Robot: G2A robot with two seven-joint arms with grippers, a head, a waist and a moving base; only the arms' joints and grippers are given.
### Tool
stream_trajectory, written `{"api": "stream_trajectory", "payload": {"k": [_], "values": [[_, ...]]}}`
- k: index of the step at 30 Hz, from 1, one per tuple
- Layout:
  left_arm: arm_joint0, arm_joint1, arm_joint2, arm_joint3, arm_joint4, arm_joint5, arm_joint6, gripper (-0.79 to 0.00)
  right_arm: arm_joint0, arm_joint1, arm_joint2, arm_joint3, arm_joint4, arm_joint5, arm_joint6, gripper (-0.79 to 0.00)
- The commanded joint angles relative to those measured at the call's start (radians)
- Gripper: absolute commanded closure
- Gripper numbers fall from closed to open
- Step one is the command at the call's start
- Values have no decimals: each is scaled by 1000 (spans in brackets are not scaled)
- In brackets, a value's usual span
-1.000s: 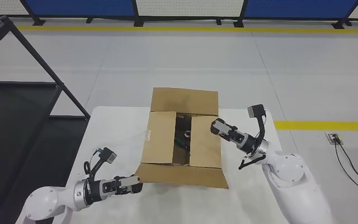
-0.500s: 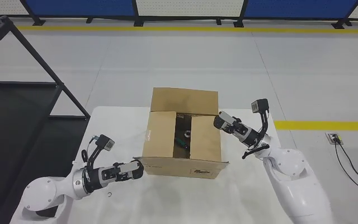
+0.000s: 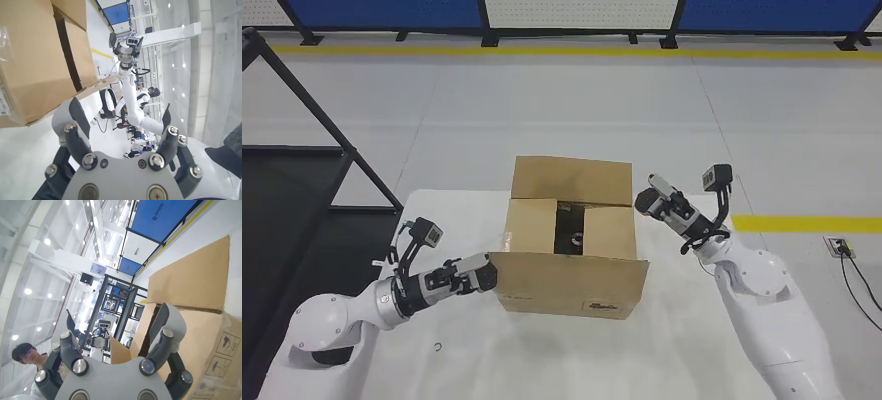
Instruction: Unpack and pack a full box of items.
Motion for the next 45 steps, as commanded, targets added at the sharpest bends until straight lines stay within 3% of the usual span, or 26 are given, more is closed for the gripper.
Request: {"api": "stream_trajectory", "payload": {"k": [1,6,11,16,34,37,45], "values": [[-16,-1,18,16,5,9,25,-785,0,0,7,7,5,-15,-6,-785],[-51,-3,62,50,30,14,57,-785,21,3,14,40,-6,-1,3,-785],[-62,-4,84,70,25,15,80,-785,108,-7,-29,132,-51,55,-15,-785],[-58,-4,89,81,5,17,98,-785,217,-31,-108,286,-144,118,-119,-785],[-98,-8,144,101,11,69,206,-785,224,-37,-124,329,-153,151,-125,-785],[-102,-8,147,105,8,75,214,-785,260,-49,-150,402,-153,151,-115,-785],[-101,-6,149,101,1,77,211,-785,338,-95,-217,583,-110,34,-129,-785]]}}
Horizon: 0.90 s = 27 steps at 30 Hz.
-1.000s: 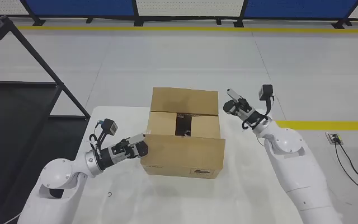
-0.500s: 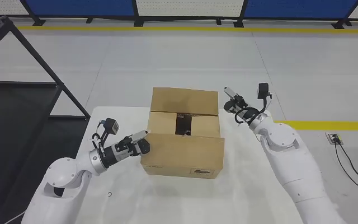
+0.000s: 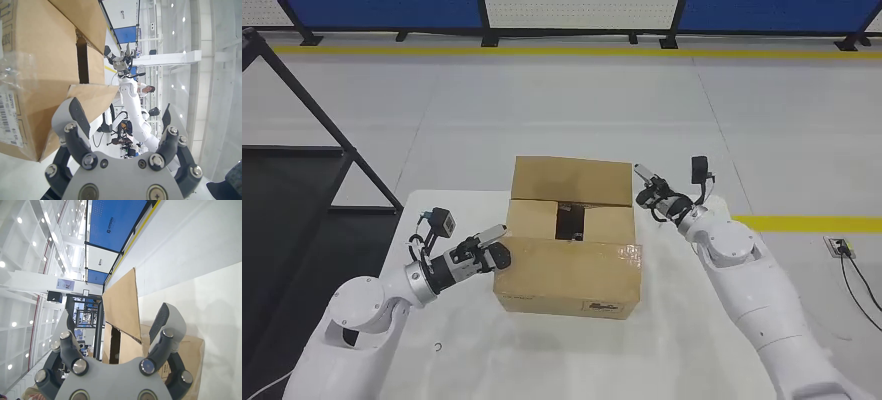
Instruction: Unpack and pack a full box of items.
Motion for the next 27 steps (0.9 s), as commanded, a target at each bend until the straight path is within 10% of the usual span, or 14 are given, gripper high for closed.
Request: {"api": "stream_trajectory", "payload": {"k": [1,27], "values": [[1,1,0,-2,0,0,-1,-785,19,-13,-16,47,11,-27,-1,-785],[-4,6,20,2,-3,5,-9,-785,110,-60,17,223,214,-332,236,-785]]}}
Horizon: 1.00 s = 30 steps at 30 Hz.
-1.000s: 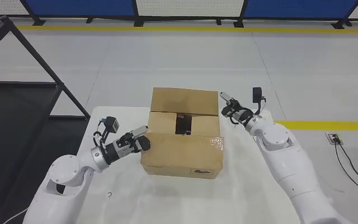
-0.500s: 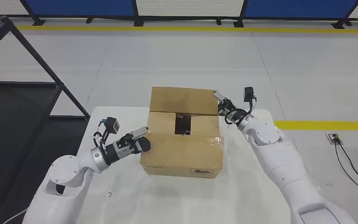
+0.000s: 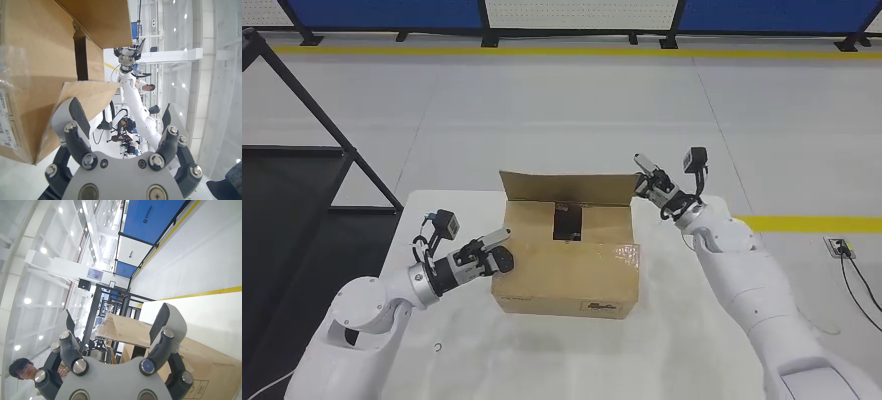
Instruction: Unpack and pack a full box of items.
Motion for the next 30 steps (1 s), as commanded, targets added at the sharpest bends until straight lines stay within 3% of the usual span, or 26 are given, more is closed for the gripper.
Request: {"api": "stream_trajectory", "payload": {"k": [1,15,30], "values": [[0,0,2,1,-1,1,0,-785,-7,6,12,-16,4,-15,22,-785],[-16,-4,22,-6,-15,29,60,-785,-136,74,118,-274,-13,-26,144,-785],[-29,-12,53,-8,-9,60,157,-785,-368,136,204,-688,-105,155,223,-785]]}}
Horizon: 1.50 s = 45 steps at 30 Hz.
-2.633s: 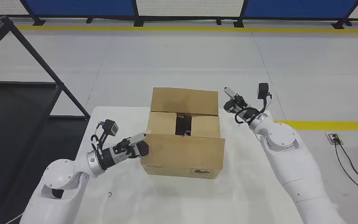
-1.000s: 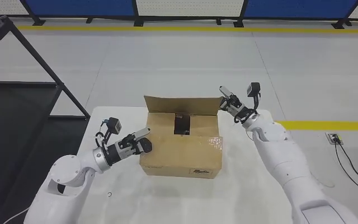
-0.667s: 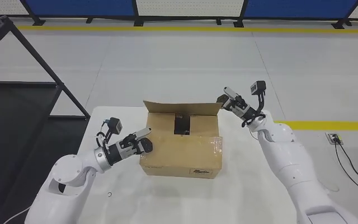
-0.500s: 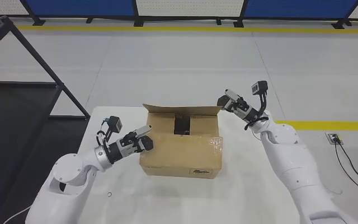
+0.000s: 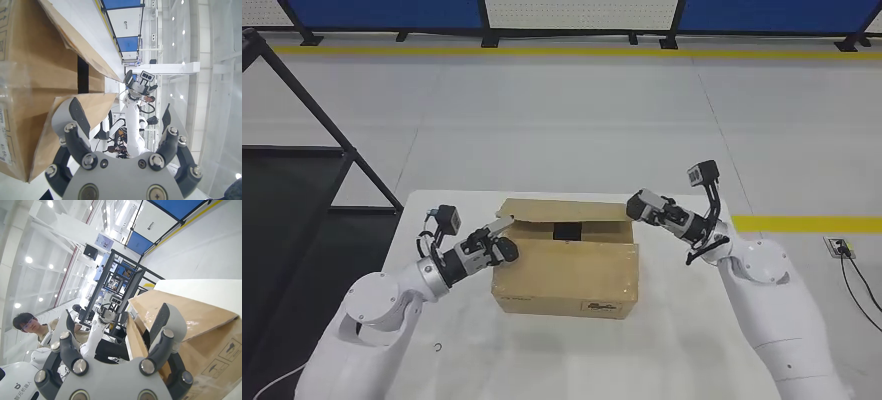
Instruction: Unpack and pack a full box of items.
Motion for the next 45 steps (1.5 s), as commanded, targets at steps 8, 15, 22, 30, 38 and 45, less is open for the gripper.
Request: {"api": "stream_trajectory", "payload": {"k": [8,15,22,30,38,45], "values": [[-1,-4,16,-4,9,2,32,-785,-75,17,25,-114,-25,138,-30,-785],[-9,-8,24,-4,7,10,57,-785,-92,22,32,-141,34,196,-11,-785],[-6,-11,25,-8,-3,0,75,-785,-76,23,9,-138,43,275,4,-785],[2,-15,22,-15,-12,5,109,-785,-57,25,-7,-123,91,371,37,-785],[8,-17,18,-22,-16,12,129,-785,-54,26,-26,-124,102,429,33,-785],[18,-18,13,-31,-16,9,127,-785,-64,30,-32,-121,83,434,16,-785]]}}
